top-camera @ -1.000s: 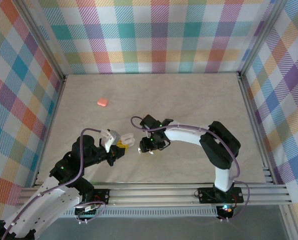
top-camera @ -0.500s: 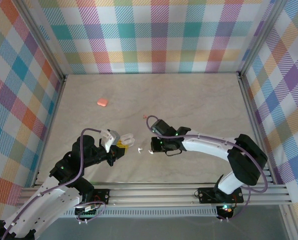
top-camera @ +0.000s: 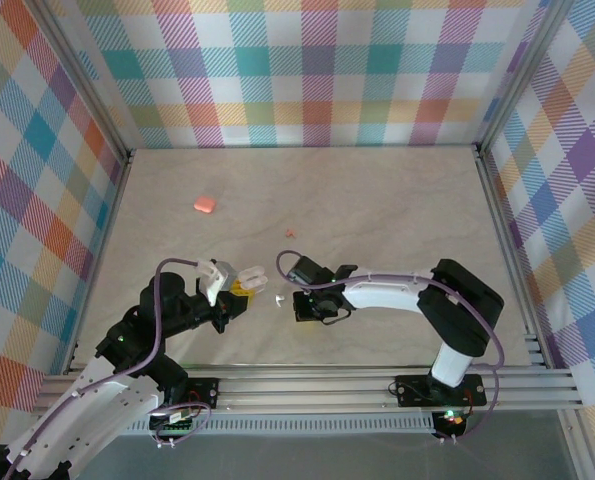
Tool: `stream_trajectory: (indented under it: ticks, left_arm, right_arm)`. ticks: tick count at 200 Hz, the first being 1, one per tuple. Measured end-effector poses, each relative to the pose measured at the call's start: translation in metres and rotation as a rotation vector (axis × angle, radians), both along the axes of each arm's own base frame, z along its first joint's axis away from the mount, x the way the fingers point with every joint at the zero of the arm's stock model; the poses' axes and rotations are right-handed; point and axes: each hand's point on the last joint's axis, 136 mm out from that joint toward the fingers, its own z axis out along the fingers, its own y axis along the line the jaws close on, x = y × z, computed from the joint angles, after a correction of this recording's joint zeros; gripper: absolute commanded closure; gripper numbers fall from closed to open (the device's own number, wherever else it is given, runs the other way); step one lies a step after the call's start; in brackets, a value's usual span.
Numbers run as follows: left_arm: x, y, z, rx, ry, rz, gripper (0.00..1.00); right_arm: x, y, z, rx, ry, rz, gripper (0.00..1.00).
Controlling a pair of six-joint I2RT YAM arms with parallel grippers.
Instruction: Insert the wireless bluetooth earbuds into the charging case
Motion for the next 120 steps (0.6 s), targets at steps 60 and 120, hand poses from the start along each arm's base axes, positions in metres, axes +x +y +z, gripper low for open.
stream_trajectory:
  ticks: [60, 120]
  left_arm:
    - [0.000, 0.000, 0.000, -0.005, 0.008, 0.004, 1.00]
    - [0.001, 0.000, -0.002, -0.001, 0.015, 0.004, 1.00]
  right_arm:
    - [0.016, -0.013, -0.004, -0.039, -0.014, -0.035, 0.88]
    - [0.053, -0.023, 0.005, -0.027, -0.046, -0.097, 0.88]
